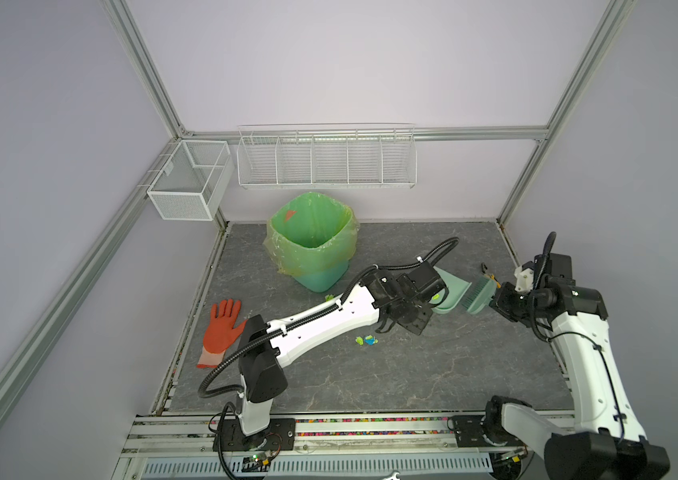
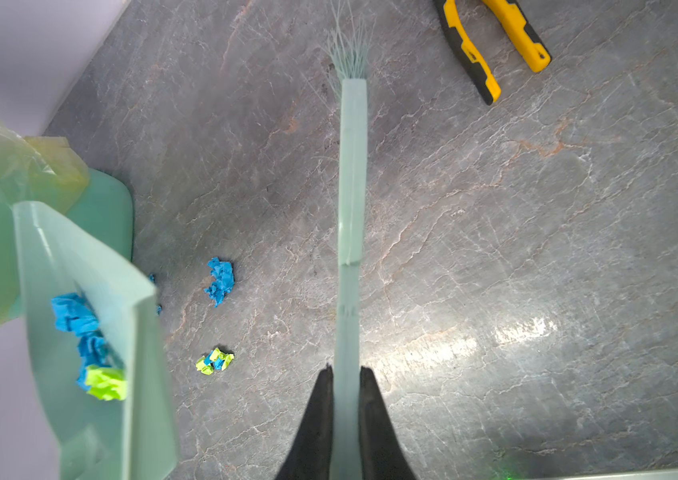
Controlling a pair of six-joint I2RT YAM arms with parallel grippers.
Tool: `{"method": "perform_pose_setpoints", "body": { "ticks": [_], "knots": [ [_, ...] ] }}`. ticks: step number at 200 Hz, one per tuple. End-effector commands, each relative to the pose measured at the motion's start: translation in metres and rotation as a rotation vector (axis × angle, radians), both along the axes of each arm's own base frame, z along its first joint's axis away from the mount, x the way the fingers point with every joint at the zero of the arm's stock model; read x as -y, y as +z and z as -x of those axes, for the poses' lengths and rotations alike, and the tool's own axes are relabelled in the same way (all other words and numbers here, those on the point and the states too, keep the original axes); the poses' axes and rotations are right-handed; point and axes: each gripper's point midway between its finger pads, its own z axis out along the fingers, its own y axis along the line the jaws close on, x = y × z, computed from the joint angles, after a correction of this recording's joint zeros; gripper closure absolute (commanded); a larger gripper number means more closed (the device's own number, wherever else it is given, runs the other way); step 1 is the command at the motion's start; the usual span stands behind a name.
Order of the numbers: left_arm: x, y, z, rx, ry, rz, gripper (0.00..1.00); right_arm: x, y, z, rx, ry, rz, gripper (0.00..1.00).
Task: Sweep away the paper scraps from the table
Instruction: 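Carry the loaded dustpan with the left gripper up to the green bin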
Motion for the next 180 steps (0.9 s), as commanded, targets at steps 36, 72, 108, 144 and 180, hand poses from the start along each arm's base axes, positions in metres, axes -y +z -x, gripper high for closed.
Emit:
{"method": "perform_pose_setpoints", "body": {
  "ticks": [36, 72, 108, 144, 180],
  "knots": [
    [-0.011, 0.030, -0.034, -0.015, 0.097, 0.074, 1.00, -0.003, 0.010, 0.002, 0.066, 0.016, -0.002, 0.93],
    [-0.025, 0.047, -0.051, -0.002, 0.140, 0.104, 1.00, -0.005, 0.005, 0.003, 0.060, 0.020, -0.014, 0.93],
    [-0.038, 0.067, -0.062, 0.016, 0.146, 0.135, 1.00, -0.006, 0.004, 0.002, 0.061, 0.021, -0.027, 0.93],
    [-0.054, 0.077, -0.076, -0.007, 0.182, 0.162, 1.00, -0.010, 0.003, 0.001, 0.064, 0.027, -0.044, 0.93],
    [-0.067, 0.095, -0.088, -0.025, 0.221, 0.239, 1.00, -0.010, 0.000, 0.003, 0.058, 0.024, -0.043, 0.93]
  ]
}}
